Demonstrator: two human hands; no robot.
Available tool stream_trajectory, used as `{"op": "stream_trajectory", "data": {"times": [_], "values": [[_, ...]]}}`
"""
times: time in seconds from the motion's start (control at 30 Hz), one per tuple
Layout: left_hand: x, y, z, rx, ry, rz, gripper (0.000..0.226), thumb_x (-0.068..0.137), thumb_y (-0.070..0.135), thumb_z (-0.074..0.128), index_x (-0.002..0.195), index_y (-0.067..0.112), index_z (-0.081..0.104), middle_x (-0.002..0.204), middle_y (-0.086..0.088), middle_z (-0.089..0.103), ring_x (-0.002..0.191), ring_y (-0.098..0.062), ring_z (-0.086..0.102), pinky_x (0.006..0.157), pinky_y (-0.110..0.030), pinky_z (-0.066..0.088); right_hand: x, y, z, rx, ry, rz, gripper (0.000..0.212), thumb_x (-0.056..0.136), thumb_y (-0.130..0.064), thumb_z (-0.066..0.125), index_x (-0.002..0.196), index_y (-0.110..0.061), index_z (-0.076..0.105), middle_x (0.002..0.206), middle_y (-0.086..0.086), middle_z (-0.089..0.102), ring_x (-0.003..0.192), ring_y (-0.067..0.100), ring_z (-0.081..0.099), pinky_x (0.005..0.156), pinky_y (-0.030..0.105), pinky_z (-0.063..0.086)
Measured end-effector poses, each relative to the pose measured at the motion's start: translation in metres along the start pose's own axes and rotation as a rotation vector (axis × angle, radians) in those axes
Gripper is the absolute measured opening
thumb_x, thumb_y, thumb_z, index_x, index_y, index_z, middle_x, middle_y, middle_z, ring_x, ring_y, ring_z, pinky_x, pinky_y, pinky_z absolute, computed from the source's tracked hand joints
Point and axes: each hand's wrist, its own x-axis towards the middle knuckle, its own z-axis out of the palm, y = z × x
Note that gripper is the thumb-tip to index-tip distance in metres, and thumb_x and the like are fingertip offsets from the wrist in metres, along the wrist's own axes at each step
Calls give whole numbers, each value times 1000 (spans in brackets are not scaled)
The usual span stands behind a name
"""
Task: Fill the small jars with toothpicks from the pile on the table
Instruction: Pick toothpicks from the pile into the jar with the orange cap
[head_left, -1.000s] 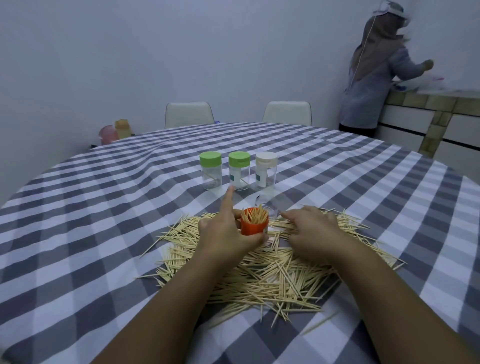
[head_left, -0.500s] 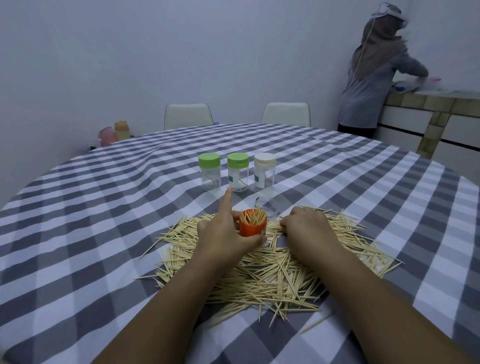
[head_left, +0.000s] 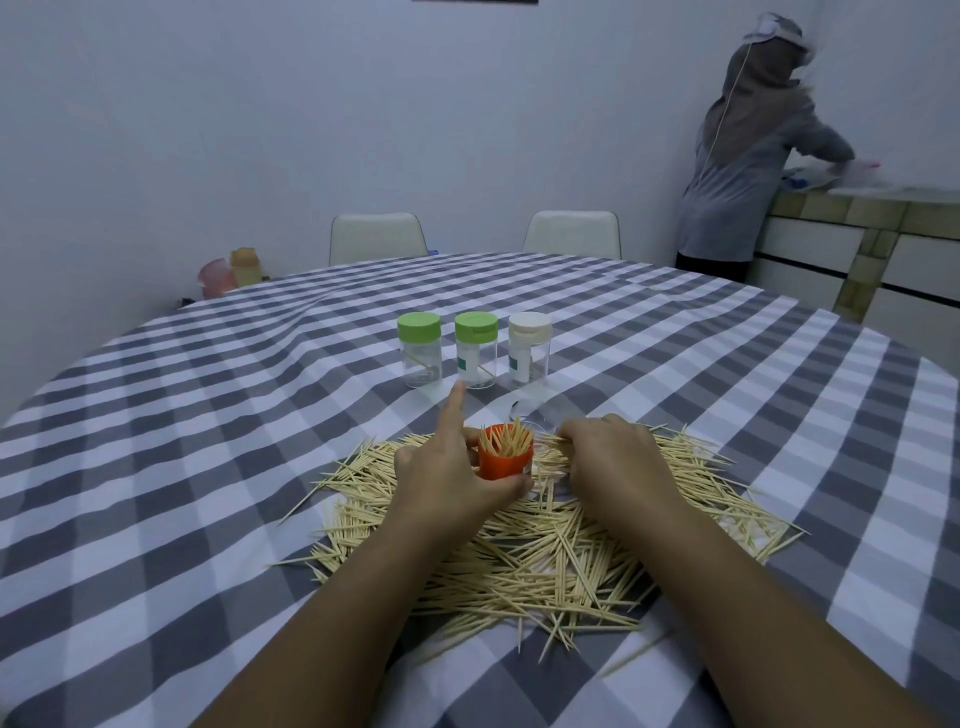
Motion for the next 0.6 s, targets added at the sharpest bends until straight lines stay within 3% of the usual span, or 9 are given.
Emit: {"op": "stream_trajectory", "data": {"times": [0.1, 0.3, 0.43, 0.6], "values": [[0, 0, 0, -6, 5, 6, 118, 65, 50, 81, 150, 38, -1, 129, 10, 58, 128, -22, 42, 107, -45, 30, 0, -1, -2, 190, 10, 41, 20, 99, -24, 43, 111, -23, 58, 106, 4, 61, 102, 25, 51, 82, 33, 34], [0, 1, 0, 0, 10, 31, 118, 65, 50, 81, 150, 36, -1, 127, 11, 59, 126, -19, 45, 109, -45, 27, 1, -3, -6, 629, 30, 80, 13, 98, -22, 46, 98, -23, 59, 91, 0, 64, 87, 20, 58, 77, 38, 47], [1, -2, 1, -8, -9, 31, 120, 63, 53, 81, 150, 38, -2, 125, 12, 60, 126, -22, 44, 108, -45, 28, -2, -9, -9, 949, 64, 94, 14, 99, -18, 46, 93, -25, 57, 94, -7, 65, 92, 9, 61, 83, 47, 53], [0, 0, 3, 2, -22, 50, 119, 65, 54, 79, 149, 38, -3, 122, 15, 60, 125, -22, 42, 94, -32, 20, -1, -14, -9, 1200, 168, 186, 17, 99, -13, 44, 89, -22, 55, 93, -1, 68, 87, 13, 66, 86, 38, 52]]}}
